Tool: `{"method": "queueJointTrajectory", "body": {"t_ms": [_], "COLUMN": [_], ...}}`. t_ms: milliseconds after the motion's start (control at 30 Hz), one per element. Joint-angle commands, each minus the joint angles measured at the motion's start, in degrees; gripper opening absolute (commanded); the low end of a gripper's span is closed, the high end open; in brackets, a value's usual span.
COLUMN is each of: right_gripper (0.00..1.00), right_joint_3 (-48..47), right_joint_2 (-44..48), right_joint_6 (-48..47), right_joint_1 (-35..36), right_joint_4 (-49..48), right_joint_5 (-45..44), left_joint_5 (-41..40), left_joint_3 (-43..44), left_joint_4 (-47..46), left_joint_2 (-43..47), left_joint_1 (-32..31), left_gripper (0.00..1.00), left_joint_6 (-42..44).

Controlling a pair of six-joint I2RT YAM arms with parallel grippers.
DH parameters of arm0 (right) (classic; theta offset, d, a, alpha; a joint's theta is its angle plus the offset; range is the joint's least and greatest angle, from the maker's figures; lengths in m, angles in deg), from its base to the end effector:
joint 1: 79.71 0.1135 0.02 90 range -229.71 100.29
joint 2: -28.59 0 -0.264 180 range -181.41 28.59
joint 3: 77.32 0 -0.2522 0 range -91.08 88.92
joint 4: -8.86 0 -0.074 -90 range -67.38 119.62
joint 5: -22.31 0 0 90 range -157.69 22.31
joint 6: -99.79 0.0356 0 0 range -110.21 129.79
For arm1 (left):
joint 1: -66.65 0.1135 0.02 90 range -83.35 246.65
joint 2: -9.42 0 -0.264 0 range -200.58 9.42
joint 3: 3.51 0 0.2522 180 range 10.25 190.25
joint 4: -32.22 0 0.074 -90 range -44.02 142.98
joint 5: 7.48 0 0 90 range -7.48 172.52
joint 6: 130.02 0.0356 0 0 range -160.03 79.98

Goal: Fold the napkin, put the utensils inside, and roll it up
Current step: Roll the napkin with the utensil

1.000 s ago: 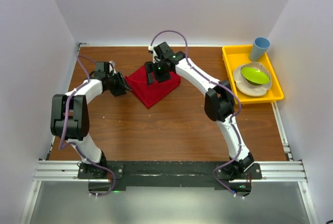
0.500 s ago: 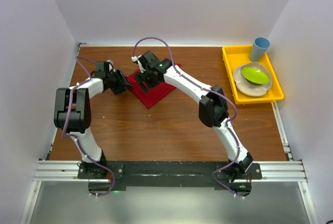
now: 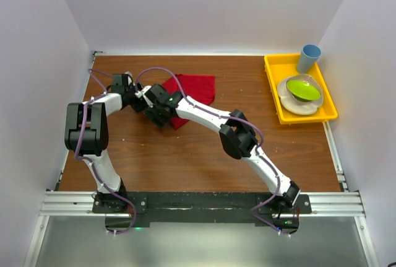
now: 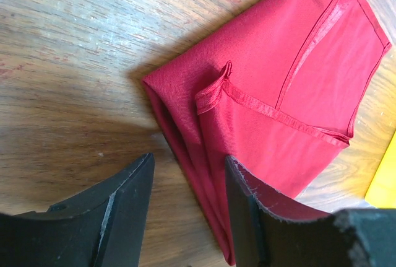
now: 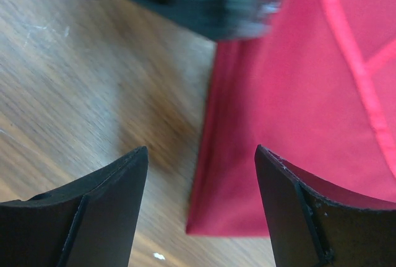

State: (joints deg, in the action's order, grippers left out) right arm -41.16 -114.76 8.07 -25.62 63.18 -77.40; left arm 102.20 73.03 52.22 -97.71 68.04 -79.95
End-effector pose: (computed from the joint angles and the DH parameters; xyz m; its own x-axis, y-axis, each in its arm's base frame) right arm 0.3265 0.4406 0.1852 -0.4511 -0.6733 -0.5858 -0.7538 0.6388 -0.1538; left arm 0.3833 -0.0027 0.1544 -0.7148 -0.6219 -0.3198 -0.3494 0.7138 -0.6070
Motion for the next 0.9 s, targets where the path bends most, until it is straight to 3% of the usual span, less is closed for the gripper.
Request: {"method": "queueJointTrajectory", "body": {"t_ms": [0, 333, 600, 867], "right_gripper": [0.73, 0.64, 0.43, 0.39], "right_joint_3": [-2.3, -1.2, -1.0, -0.3], "right_joint_2": [-0.3, -3.7, -5.9, -7.4], "right_joint_6": [-1.5, -4.2, -3.8, -3.6], "right_joint_1": [0.1, 0.6, 0.6, 0.5], "right_joint_4": [-4.7, -5.7, -5.8, -6.0], "right_joint_5": [-3.3, -9.0, -8.6, -10.5], "left_joint_5": [-2.4, -6.7, -7.6, -8.0], "left_joint_3": [1.2, -2.6, -3.8, -8.6], "left_joint_4": [0.3, 5.6, 9.8, 10.4], "left_joint_2": [2.9, 12.0, 17.1, 21.2], "left_joint_1": [0.5, 2.9, 3.6, 5.0], "left_gripper": [0.54, 0.54, 0.57, 0.63], "left_joint_6": [-0.8, -6.1, -7.1, -6.1]}}
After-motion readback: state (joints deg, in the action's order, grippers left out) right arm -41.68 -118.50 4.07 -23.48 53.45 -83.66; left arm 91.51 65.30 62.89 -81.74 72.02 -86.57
